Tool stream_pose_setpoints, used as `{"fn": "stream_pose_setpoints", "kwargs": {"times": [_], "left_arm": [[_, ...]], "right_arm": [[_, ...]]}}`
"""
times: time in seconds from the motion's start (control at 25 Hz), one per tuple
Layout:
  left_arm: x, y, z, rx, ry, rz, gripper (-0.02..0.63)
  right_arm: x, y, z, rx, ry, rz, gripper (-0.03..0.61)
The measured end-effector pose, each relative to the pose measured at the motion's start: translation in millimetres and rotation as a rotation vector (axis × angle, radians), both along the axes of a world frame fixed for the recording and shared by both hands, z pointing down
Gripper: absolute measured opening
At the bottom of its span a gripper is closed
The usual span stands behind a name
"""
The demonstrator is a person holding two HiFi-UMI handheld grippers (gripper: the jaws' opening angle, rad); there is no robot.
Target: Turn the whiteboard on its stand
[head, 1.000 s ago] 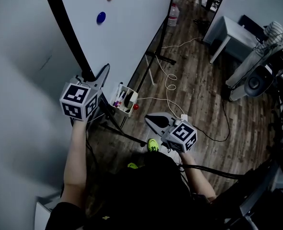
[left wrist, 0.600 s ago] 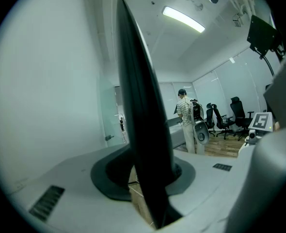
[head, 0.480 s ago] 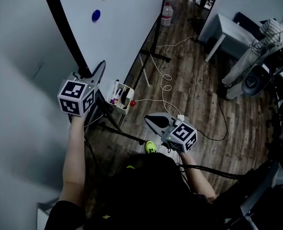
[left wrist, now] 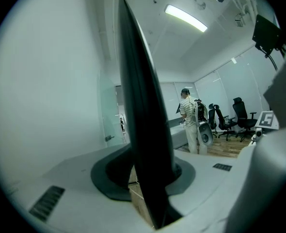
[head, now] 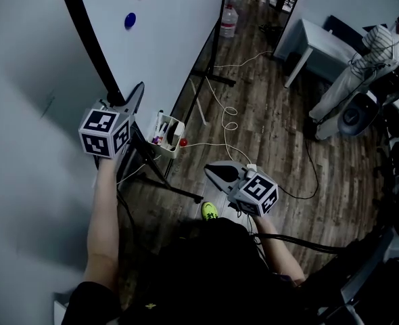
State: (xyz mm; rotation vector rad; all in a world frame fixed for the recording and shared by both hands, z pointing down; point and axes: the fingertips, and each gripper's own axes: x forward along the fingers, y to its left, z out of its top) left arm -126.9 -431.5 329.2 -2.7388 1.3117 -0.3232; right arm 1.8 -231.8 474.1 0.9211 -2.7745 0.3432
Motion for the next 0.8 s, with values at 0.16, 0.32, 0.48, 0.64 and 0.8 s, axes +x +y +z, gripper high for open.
{"fn": "stream_pose_setpoints", "kwargs": {"times": [0.16, 0.32, 0.48, 0.64, 0.8], "left_arm": [[3.6, -11.6, 0.3, -0.001, 0.001, 0.001, 0.106], [6.0, -15.3, 0.1, 0.001, 0.0, 0.008, 0.109], [5.4, -7.8, 2.3, 0.008, -0.001, 0.045, 0.126], [-0.2, -7.6, 1.3, 0.018, -0.018, -0.007, 0.107], [-1.8, -9.7, 2.9, 0.037, -0.031, -0.058, 0.083]], "right_arm": [[5.8, -6.9, 1.0, -0.003, 0.003, 0.005, 0.005], [6.9, -8.8, 1.9, -0.007, 0.0, 0.0, 0.005], [7.4, -6.0, 6.4, -0.011, -0.004, -0.002, 0.005], [8.0, -5.0, 7.5, -0.017, -0.005, -0.001, 0.005], [12.0, -4.4, 9.0, -0.017, -0.008, 0.004, 0.005]]}}
